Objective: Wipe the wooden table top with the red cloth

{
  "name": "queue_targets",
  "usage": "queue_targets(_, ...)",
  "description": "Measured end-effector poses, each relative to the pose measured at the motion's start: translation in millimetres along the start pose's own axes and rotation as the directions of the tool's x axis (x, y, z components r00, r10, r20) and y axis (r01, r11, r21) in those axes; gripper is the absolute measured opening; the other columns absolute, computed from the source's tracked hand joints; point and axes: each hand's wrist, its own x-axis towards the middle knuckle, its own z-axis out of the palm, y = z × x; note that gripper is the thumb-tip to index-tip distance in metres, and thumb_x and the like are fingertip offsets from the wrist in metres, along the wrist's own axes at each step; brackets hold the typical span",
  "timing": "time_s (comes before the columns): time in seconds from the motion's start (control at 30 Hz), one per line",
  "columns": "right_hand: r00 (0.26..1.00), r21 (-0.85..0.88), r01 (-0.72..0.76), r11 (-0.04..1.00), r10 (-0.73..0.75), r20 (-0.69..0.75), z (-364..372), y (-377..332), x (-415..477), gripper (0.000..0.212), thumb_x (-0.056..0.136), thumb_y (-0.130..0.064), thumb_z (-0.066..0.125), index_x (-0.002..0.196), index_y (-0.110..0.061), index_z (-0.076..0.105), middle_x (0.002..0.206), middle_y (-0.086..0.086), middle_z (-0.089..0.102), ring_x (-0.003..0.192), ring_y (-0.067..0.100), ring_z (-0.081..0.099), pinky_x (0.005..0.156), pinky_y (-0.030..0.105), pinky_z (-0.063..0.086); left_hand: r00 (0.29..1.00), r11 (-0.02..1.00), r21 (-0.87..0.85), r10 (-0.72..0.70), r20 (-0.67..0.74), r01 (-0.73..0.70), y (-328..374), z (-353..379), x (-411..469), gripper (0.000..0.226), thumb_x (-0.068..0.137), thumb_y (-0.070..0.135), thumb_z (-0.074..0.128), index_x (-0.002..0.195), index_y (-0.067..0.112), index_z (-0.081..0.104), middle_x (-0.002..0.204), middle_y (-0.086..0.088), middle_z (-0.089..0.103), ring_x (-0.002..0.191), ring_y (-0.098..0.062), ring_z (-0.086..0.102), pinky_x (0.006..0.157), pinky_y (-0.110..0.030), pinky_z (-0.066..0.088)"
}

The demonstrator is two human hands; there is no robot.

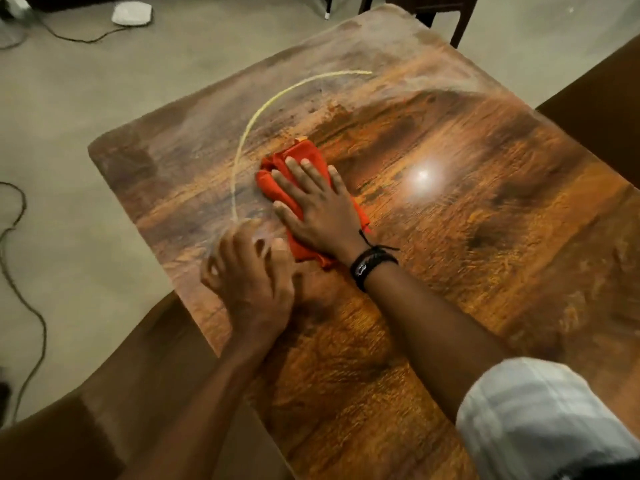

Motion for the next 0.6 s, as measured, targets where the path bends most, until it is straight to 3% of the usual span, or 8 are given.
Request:
queue_targets(0.07, 0.999, 0.007, 0.034, 0.999, -0.034, -0.007, 9.2, -29.2, -16.1, 0.061, 0.097, -0.055, 0.024, 0.152, -0.033, 0.037, 0.162, 0.000, 0.029, 0.151, 0.020, 0.025, 0.122, 0.052, 0.014, 0.956, 0.961, 0.055, -0.261, -0.132, 0.270, -22.4, -19.7, -4.0, 0.058, 0.094, 0.048, 0.030, 0.136, 0.012, 0.047, 0.137, -0.014, 0.050, 0.128, -0.031, 0.043, 0.110, -0.044, 0.023)
queue_targets(0.17, 0.993, 0.061, 0.114, 0.992, -0.113, -0.031, 21.9, -83.0, -38.6, 0.057, 0.099, -0.052, 0.030, 0.151, -0.031, 0.040, 0.161, 0.001, 0.032, 0.151, 0.020, 0.026, 0.122, 0.052, 0.013, 0.723, 0.746, -0.207, -0.665, -0.188, 0.633, -49.6, -31.0, 14.2, 0.066, 0.099, 0.053, 0.021, 0.146, 0.010, 0.038, 0.152, -0.014, 0.039, 0.139, -0.030, 0.036, 0.113, -0.041, 0.024)
queue_targets(0.23, 0.982, 0.056, 0.190, 0.980, -0.191, 0.001, 26.8, -111.4, -51.4, 0.055, 0.101, -0.051, 0.035, 0.153, -0.032, 0.036, 0.163, -0.002, 0.027, 0.152, 0.017, 0.020, 0.123, 0.049, 0.008, 0.626, 0.527, -0.550, -0.780, -0.012, 0.648, -67.1, -29.1, 33.1, 0.078, 0.096, 0.065, 0.021, 0.149, 0.009, 0.035, 0.154, -0.011, 0.039, 0.141, -0.026, 0.038, 0.117, -0.035, 0.027)
queue_targets(0.3, 0.976, 0.055, 0.217, 0.975, -0.218, 0.019, 28.8, -116.9, -54.2, 0.055, 0.102, -0.051, 0.036, 0.154, -0.034, 0.032, 0.165, -0.004, 0.023, 0.153, 0.015, 0.016, 0.123, 0.046, 0.002, 0.628, 0.417, -0.684, -0.775, 0.078, 0.599, -72.2, -24.2, 43.8, 0.091, 0.086, 0.075, 0.020, 0.148, 0.011, 0.040, 0.151, -0.007, 0.045, 0.138, -0.023, 0.045, 0.118, -0.038, 0.032)
queue_targets(0.4, 0.981, 0.097, 0.194, 0.976, -0.193, -0.021, 27.9, -101.4, -46.4, 0.053, 0.101, -0.052, 0.039, 0.151, -0.036, 0.037, 0.163, -0.007, 0.028, 0.151, 0.013, 0.021, 0.122, 0.046, 0.009, 0.669, 0.531, -0.617, -0.744, -0.011, 0.581, -62.6, -19.4, 36.8, 0.071, 0.099, 0.061, 0.018, 0.147, 0.014, 0.040, 0.151, -0.007, 0.046, 0.137, -0.023, 0.046, 0.116, -0.035, 0.033)
queue_targets(0.47, 0.992, 0.099, 0.125, 0.987, -0.121, -0.042, 24.0, -80.4, -35.7, 0.052, 0.101, -0.050, 0.038, 0.150, -0.036, 0.039, 0.162, -0.006, 0.030, 0.151, 0.015, 0.023, 0.122, 0.049, 0.013, 0.678, 0.597, -0.548, -0.731, -0.071, 0.586, -54.9, -21.0, 30.8, 0.059, 0.105, 0.050, 0.021, 0.147, 0.013, 0.040, 0.151, -0.009, 0.045, 0.138, -0.023, 0.044, 0.112, -0.025, 0.029)
queue_targets(0.53, 0.999, 0.061, 0.022, 0.998, -0.020, -0.033, 16.4, -50.2, -16.8, 0.054, 0.101, -0.051, 0.031, 0.152, -0.037, 0.034, 0.164, -0.006, 0.025, 0.152, 0.016, 0.021, 0.122, 0.050, 0.012, 0.689, 0.615, -0.538, -0.720, -0.083, 0.577, -49.3, -24.3, 29.7, 0.043, 0.108, 0.039, 0.022, 0.138, 0.021, 0.047, 0.140, -0.005, 0.053, 0.127, -0.015, 0.051, 0.104, -0.019, 0.028)
queue_targets(0.6, 0.994, 0.030, -0.101, 0.994, 0.102, -0.040, 4.1, -22.3, 3.1, 0.058, 0.098, -0.053, 0.026, 0.154, -0.038, 0.031, 0.165, -0.007, 0.021, 0.152, 0.015, 0.018, 0.122, 0.048, 0.010, 0.699, 0.615, -0.548, -0.711, -0.075, 0.567, -45.1, -25.5, 28.9, 0.042, 0.108, 0.037, 0.022, 0.141, 0.022, 0.044, 0.144, -0.004, 0.051, 0.131, -0.013, 0.048, 0.110, -0.022, 0.026)
